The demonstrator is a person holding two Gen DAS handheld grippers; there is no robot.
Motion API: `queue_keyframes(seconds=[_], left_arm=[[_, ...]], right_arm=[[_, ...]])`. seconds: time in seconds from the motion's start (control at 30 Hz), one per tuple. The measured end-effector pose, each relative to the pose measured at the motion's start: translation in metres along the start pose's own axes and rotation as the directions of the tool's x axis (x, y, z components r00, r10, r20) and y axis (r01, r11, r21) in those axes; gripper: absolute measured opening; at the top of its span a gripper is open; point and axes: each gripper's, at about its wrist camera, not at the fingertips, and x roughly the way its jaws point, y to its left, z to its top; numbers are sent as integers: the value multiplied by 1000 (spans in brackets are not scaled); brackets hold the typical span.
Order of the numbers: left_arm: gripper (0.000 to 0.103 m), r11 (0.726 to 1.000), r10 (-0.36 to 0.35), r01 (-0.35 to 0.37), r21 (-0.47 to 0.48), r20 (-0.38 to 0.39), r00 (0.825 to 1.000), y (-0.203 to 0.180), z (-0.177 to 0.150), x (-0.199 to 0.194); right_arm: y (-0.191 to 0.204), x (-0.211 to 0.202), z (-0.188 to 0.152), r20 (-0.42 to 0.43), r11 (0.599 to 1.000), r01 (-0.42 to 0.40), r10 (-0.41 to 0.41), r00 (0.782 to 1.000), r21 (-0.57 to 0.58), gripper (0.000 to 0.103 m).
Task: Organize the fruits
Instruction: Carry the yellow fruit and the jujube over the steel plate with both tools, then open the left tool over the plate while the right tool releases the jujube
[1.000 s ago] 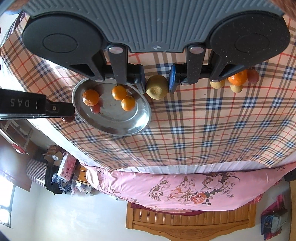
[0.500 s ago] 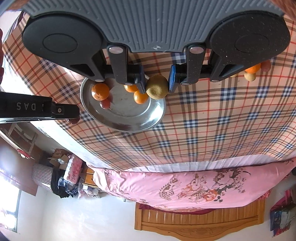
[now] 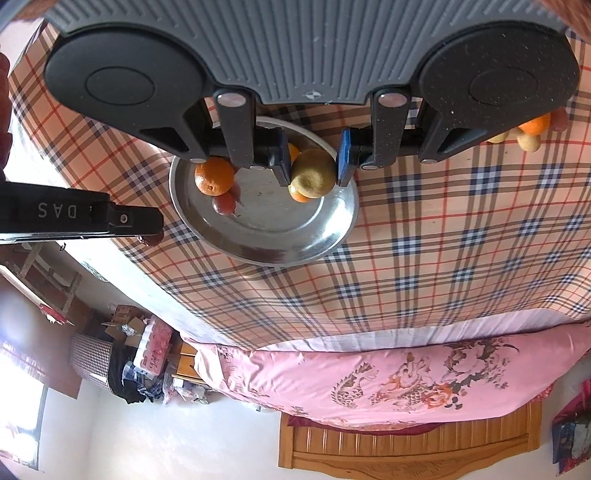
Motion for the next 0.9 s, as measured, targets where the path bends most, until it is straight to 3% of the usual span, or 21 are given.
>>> queue_keyframes(seconds=[0.9], left_arm=[[26,999,-25,26,35,-41,999,-33,21,56]], right_arm=[[-20,61,6,-77,999,10,-6,997,52,18]])
